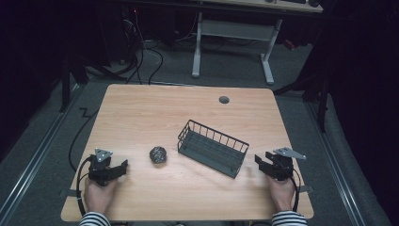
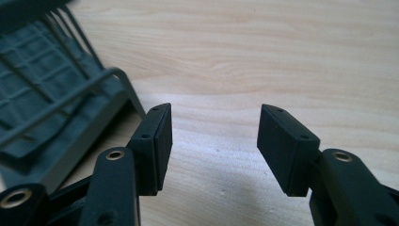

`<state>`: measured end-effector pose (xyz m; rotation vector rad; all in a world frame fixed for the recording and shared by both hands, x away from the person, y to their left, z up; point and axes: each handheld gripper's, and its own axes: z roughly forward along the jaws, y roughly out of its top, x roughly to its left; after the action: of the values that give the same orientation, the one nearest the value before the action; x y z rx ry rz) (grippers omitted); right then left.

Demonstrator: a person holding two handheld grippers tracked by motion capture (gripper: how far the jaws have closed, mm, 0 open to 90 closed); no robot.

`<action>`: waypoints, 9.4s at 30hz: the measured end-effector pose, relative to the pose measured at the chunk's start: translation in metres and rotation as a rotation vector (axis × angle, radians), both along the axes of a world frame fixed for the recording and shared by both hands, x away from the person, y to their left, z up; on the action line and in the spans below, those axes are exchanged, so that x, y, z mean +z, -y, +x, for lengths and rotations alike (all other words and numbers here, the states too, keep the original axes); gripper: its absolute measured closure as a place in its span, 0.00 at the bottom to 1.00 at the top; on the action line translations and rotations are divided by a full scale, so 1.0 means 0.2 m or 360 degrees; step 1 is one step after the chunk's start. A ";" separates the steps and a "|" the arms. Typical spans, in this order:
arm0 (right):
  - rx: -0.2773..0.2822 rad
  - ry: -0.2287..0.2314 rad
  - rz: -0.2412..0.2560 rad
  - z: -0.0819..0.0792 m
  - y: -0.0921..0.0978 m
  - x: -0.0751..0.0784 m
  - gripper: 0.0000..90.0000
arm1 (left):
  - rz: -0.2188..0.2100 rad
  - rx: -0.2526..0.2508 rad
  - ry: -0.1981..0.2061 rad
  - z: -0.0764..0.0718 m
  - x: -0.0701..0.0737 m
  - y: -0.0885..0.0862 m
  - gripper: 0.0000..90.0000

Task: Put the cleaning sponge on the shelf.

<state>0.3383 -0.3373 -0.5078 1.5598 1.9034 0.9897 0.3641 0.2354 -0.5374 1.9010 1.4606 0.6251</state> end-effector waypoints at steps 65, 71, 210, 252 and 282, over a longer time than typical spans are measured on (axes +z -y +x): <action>-0.0030 -0.0093 -0.0180 0.06 -0.07 -0.11 0.40 | 0.0021 -0.0547 -0.0190 0.18 0.15 0.60 0.17; -0.0029 -0.0093 -0.0180 0.06 -0.07 -0.11 0.40 | 0.0084 -0.0556 -0.0203 0.19 0.10 0.63 0.29; -0.0030 -0.0094 -0.0180 0.07 -0.07 -0.11 0.39 | -0.0146 -0.0945 -0.0098 0.41 0.62 1.10 0.29; -0.0026 -0.0097 -0.0178 0.07 -0.07 -0.11 0.38 | -0.0283 -0.0787 0.0076 0.27 0.78 0.67 0.31; -0.0030 -0.0097 -0.0177 0.06 -0.07 -0.11 0.38 | -0.0341 -0.0649 0.0105 0.15 0.77 0.40 0.29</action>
<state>0.3512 -0.3231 -0.5306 1.5568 1.9466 0.8226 0.3934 0.1556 -0.3829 1.9098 1.0099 0.3219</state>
